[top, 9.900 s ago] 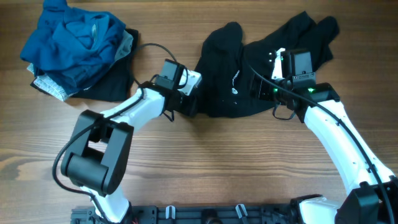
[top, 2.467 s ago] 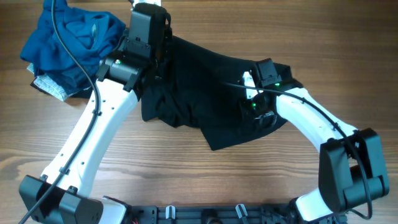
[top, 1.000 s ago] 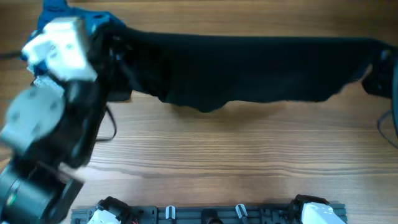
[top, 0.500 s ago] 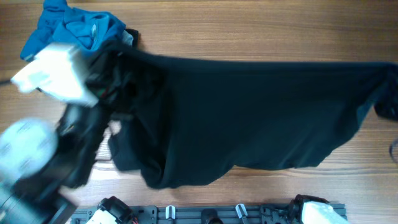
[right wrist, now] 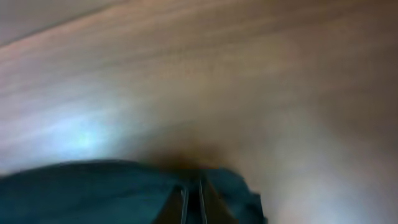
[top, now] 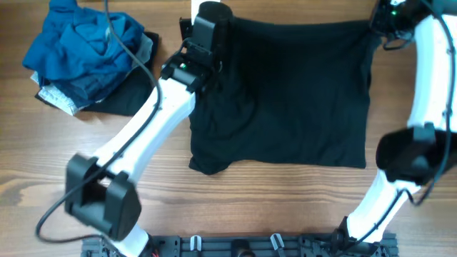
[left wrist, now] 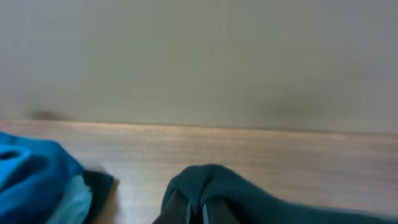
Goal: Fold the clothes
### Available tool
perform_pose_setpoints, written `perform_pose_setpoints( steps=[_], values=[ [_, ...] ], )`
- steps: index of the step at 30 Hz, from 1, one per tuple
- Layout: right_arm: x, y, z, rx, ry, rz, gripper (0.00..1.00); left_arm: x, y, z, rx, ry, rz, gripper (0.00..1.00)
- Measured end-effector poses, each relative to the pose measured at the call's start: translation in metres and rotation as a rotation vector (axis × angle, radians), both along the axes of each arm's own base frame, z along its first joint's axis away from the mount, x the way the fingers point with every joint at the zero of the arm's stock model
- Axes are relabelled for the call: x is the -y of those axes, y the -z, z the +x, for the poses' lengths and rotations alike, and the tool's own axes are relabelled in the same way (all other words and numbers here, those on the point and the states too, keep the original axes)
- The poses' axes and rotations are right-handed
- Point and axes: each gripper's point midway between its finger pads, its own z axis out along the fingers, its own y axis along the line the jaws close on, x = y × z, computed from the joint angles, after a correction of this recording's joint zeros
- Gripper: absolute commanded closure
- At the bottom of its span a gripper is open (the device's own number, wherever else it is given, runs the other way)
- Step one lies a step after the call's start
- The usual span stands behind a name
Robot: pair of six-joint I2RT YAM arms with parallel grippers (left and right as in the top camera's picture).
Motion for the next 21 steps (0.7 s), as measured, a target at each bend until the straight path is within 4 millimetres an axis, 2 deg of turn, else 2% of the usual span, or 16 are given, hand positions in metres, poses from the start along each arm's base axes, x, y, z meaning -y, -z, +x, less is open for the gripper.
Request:
perform_pose_setpoints(
  steps=[1, 3, 7, 8, 9, 10, 11, 14, 18, 19, 20, 21],
  values=[
    [0.002, 0.015, 0.013, 0.002, 0.0, 0.0, 0.96, 0.002, 0.008, 0.012, 0.023, -0.007, -0.013, 0.96],
    [0.005, 0.033, 0.035, 0.034, -0.002, -0.002, 0.96, 0.006, 0.026, 0.033, 0.06, -0.018, -0.033, 0.96],
    [0.009, 0.049, 0.061, 0.086, -0.004, -0.008, 0.96, 0.008, 0.051, 0.058, 0.113, -0.033, -0.061, 0.93],
    [0.01, 0.056, 0.065, 0.085, -0.004, -0.008, 0.96, 0.009, 0.058, 0.061, 0.111, -0.028, -0.064, 0.78],
    [0.01, 0.064, 0.069, 0.081, -0.004, -0.008, 0.95, 0.009, 0.064, 0.064, 0.105, -0.024, -0.063, 0.48],
    [0.011, 0.075, 0.071, 0.069, -0.004, -0.005, 0.96, 0.01, 0.075, 0.068, 0.094, -0.013, -0.065, 0.28],
    [0.011, 0.084, 0.073, 0.059, -0.004, -0.004, 0.96, 0.009, 0.085, 0.07, 0.08, -0.008, -0.061, 0.14],
    [0.012, 0.105, 0.076, 0.032, -0.003, 0.001, 0.96, 0.005, 0.094, 0.074, 0.065, -0.008, -0.062, 0.09],
    [0.012, 0.107, 0.078, 0.036, -0.005, -0.001, 0.96, -0.007, 0.091, 0.079, 0.076, -0.017, -0.07, 0.11],
    [0.012, 0.107, 0.078, 0.036, -0.007, -0.002, 0.88, -0.007, 0.099, 0.079, 0.042, 0.009, -0.053, 0.12],
    [0.012, 0.106, 0.08, 0.043, -0.017, -0.009, 0.43, -0.005, 0.106, 0.077, 0.009, 0.043, -0.035, 0.12],
    [0.013, 0.104, 0.083, 0.057, -0.026, -0.017, 0.09, 0.002, 0.115, 0.074, -0.032, 0.099, -0.01, 0.11]
  ],
)
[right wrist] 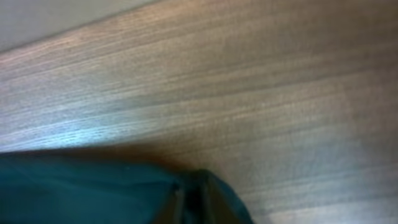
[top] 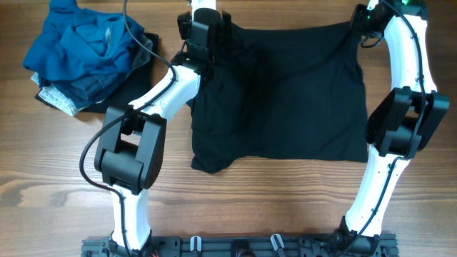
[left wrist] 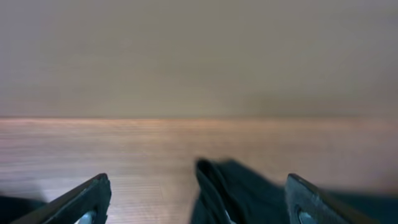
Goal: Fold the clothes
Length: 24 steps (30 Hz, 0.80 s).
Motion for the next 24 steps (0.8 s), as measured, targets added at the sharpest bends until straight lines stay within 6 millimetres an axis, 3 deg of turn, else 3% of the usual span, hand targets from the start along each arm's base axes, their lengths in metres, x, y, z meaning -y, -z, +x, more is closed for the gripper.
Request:
perform_pose_setpoints(
  steps=[1, 5, 7, 10, 13, 15, 18, 20, 22, 24],
  values=[
    [0.0, -0.002, 0.003, 0.013, -0.005, -0.005, 0.01, 0.004, 0.005, -0.002, -0.02, 0.035, 0.014, 0.11],
    [0.003, -0.006, 0.008, 0.04, -0.024, -0.024, 0.0, 0.01, 0.019, -0.009, -0.086, 0.106, 0.047, 0.1],
    [0.003, -0.001, 0.0, 0.002, -0.023, -0.017, 0.0, -0.002, 0.03, -0.011, -0.135, 0.106, 0.064, 0.09],
    [-0.006, -0.003, -0.028, -0.093, -0.02, 0.046, 0.0, -0.018, 0.045, -0.015, -0.207, 0.1, 0.078, 0.09],
    [-0.026, -0.041, -0.06, -0.127, -0.039, 0.138, 0.0, -0.025, 0.065, -0.029, -0.31, 0.106, 0.099, 0.09],
    [-0.039, -0.079, -0.078, -0.099, -0.059, 0.187, 0.0, -0.03, 0.086, -0.051, -0.439, 0.116, 0.129, 0.09],
    [-0.05, -0.11, -0.11, -0.122, -0.062, 0.224, 0.03, -0.038, 0.1, -0.083, -0.591, 0.123, 0.153, 0.08],
    [-0.053, -0.124, -0.128, -0.137, -0.053, 0.23, 0.05, -0.041, 0.068, -0.094, -0.583, 0.111, 0.127, 0.08],
    [-0.054, -0.143, -0.144, -0.127, -0.034, 0.226, 0.05, -0.045, 0.018, -0.111, -0.55, 0.089, 0.073, 0.11],
    [-0.055, -0.185, -0.177, -0.077, 0.0, 0.209, 0.05, -0.049, -0.052, -0.14, -0.484, 0.073, -0.032, 0.11]
  ],
)
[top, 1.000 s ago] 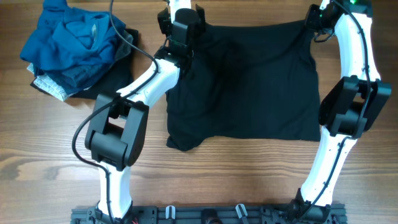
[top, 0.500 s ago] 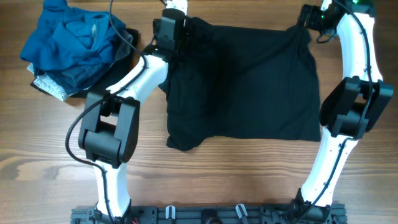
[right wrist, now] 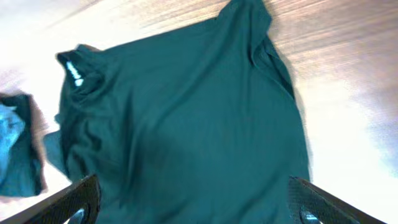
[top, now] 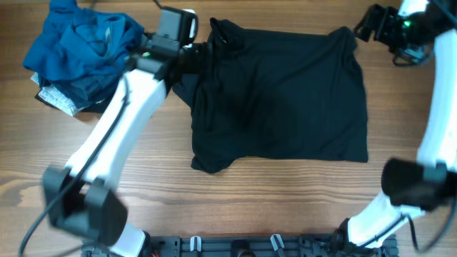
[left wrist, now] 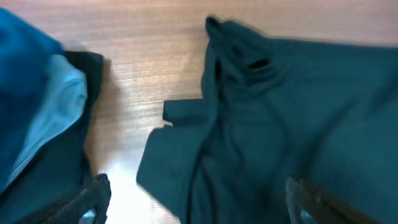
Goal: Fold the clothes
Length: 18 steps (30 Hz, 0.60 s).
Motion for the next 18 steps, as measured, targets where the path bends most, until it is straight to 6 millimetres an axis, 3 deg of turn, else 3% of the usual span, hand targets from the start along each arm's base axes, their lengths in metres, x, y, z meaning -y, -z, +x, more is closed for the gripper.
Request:
perform_pose_setpoints(
  steps=[1, 2, 3, 5, 7, 9, 12, 14, 16, 18],
  values=[
    [0.0, -0.012, -0.009, 0.019, 0.02, -0.001, 0.05, -0.001, -0.015, -0.01, 0.002, -0.008, -0.028, 0.11],
    [-0.001, -0.035, -0.037, 0.045, 0.044, -0.022, 0.05, -0.003, -0.025, -0.027, -0.03, -0.022, -0.06, 0.11],
    [0.001, -0.046, -0.053, 0.051, 0.067, -0.038, 0.04, -0.004, -0.026, -0.039, -0.063, -0.026, -0.069, 0.15],
    [0.003, -0.069, -0.082, 0.104, 0.111, -0.069, 0.03, -0.007, -0.012, -0.061, -0.173, -0.047, -0.078, 0.21],
    [0.001, -0.069, -0.113, 0.1, 0.146, -0.073, 0.02, -0.012, 0.007, -0.087, -0.309, -0.067, -0.062, 0.21],
    [-0.002, -0.038, -0.137, 0.006, 0.17, -0.061, 0.03, -0.016, 0.016, -0.106, -0.394, -0.087, -0.051, 0.21],
    [-0.001, 0.013, -0.146, -0.109, 0.196, -0.049, 0.03, -0.012, 0.033, -0.12, -0.456, -0.108, -0.05, 0.21],
    [-0.001, 0.058, -0.153, -0.183, 0.228, -0.037, 0.03, -0.01, 0.067, -0.141, -0.546, -0.129, -0.035, 0.23],
    [-0.002, 0.088, -0.162, -0.206, 0.246, -0.029, 0.04, -0.003, 0.093, -0.152, -0.585, -0.126, -0.05, 0.25],
    [-0.003, 0.112, -0.167, -0.225, 0.258, -0.027, 0.08, 0.006, 0.123, -0.176, -0.66, -0.117, -0.051, 0.39]
  ],
)
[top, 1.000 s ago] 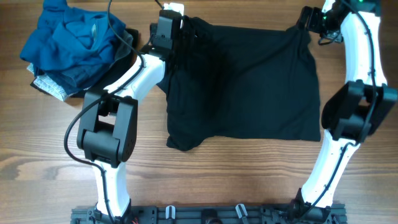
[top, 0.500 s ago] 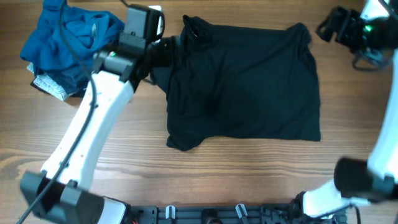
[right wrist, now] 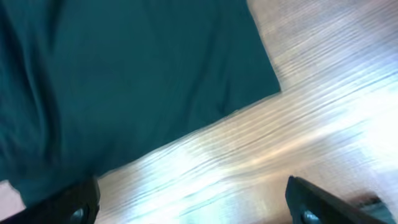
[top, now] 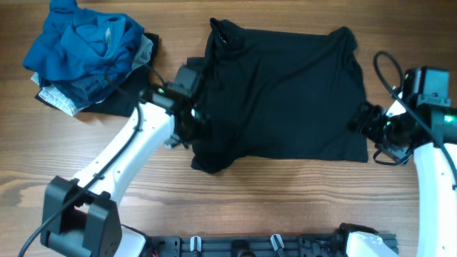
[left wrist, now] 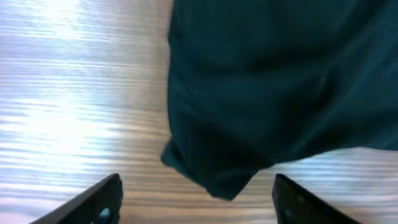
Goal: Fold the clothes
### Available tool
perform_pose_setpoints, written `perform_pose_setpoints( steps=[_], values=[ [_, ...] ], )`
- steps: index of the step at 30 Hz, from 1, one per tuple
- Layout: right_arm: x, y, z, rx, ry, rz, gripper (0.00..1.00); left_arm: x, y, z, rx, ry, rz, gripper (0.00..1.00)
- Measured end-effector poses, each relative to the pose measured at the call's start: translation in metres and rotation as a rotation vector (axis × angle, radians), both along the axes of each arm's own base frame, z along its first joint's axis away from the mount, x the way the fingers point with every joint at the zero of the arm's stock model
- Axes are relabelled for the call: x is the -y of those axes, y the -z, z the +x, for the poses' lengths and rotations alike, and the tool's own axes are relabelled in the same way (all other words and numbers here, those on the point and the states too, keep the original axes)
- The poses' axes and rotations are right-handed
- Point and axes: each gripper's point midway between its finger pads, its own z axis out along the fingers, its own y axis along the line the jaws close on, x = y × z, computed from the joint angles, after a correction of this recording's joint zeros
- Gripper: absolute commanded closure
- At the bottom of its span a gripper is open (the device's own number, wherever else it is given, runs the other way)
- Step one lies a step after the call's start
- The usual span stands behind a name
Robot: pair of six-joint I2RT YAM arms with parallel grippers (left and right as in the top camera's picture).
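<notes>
A black shirt lies spread flat on the wooden table, collar at the far side and hem toward me. Its lower-left corner is bunched and folded under. My left gripper hovers open over that corner, its two fingers wide apart with nothing between them. My right gripper is open beside the shirt's lower-right corner, over bare wood. In the right wrist view the shirt fills the upper left.
A heap of blue clothes with a dark garment under it lies at the far left of the table. The arms' base rail runs along the near edge.
Both open grippers have moved from the shirt's far corners to its near corners, the left over the lower-left, the right beside the lower-right. The shirt lies as before.
Both grippers were shut on the shirt's far corners at the table's far side. Then the left was open while the right still pinched cloth. Then both were open and off the shirt, which lay spread out. Now they are at its near corners.
</notes>
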Motion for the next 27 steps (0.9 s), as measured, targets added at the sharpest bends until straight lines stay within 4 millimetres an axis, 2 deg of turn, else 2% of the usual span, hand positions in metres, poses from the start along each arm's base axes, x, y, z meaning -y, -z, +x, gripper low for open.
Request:
perform_pose_setpoints(
  steps=[1, 2, 5, 6, 8, 10, 12, 15, 17, 20, 21, 23, 24, 26, 27],
  values=[
    [0.0, 0.014, 0.0, -0.006, 0.004, 0.002, 0.09, 0.006, 0.013, -0.008, -0.014, 0.008, -0.01, 0.5],
    [0.0, 0.024, 0.0, -0.013, 0.007, 0.004, 0.09, 0.008, 0.022, -0.016, -0.03, 0.021, -0.007, 0.55],
    [-0.001, 0.054, -0.006, -0.05, 0.015, 0.013, 0.09, 0.016, 0.041, -0.039, -0.073, 0.061, 0.002, 0.63],
    [-0.001, 0.058, -0.006, -0.049, 0.015, 0.013, 0.1, 0.019, 0.046, -0.044, -0.076, 0.077, 0.001, 0.7],
    [-0.001, 0.064, -0.007, -0.055, 0.015, 0.014, 0.1, 0.022, 0.055, -0.053, -0.082, 0.095, 0.001, 0.73],
    [-0.001, 0.065, -0.008, -0.056, 0.015, 0.014, 0.1, 0.019, 0.063, -0.064, -0.108, 0.101, 0.015, 0.72],
    [-0.001, 0.065, -0.006, -0.048, 0.014, 0.012, 0.1, 0.019, 0.071, -0.065, -0.1, 0.104, 0.011, 0.65],
    [-0.001, 0.065, -0.003, -0.036, 0.014, 0.01, 0.09, 0.025, 0.087, -0.056, -0.028, 0.098, -0.033, 0.44],
    [0.0, 0.065, -0.002, -0.031, 0.014, 0.009, 0.1, 0.033, 0.086, -0.048, 0.026, 0.092, -0.08, 0.36],
    [0.0, 0.064, 0.0, -0.025, 0.014, 0.008, 0.09, 0.043, 0.083, -0.036, 0.089, 0.1, -0.126, 0.37],
    [0.0, 0.064, 0.0, -0.023, 0.014, 0.008, 0.1, 0.045, 0.083, -0.034, 0.099, 0.105, -0.131, 0.42],
    [0.0, 0.064, 0.0, -0.023, 0.014, 0.008, 0.09, 0.045, 0.083, -0.032, 0.114, 0.126, -0.131, 0.91],
    [0.0, 0.064, 0.0, -0.022, 0.014, 0.008, 0.09, 0.045, 0.083, -0.032, 0.117, 0.129, -0.13, 0.96],
    [0.0, 0.064, 0.0, -0.022, 0.014, 0.008, 0.1, 0.041, 0.089, -0.036, 0.104, 0.139, -0.112, 0.96],
    [0.0, 0.064, 0.0, -0.022, 0.013, 0.008, 0.13, 0.04, 0.089, -0.035, 0.108, 0.138, -0.104, 0.96]
  ],
)
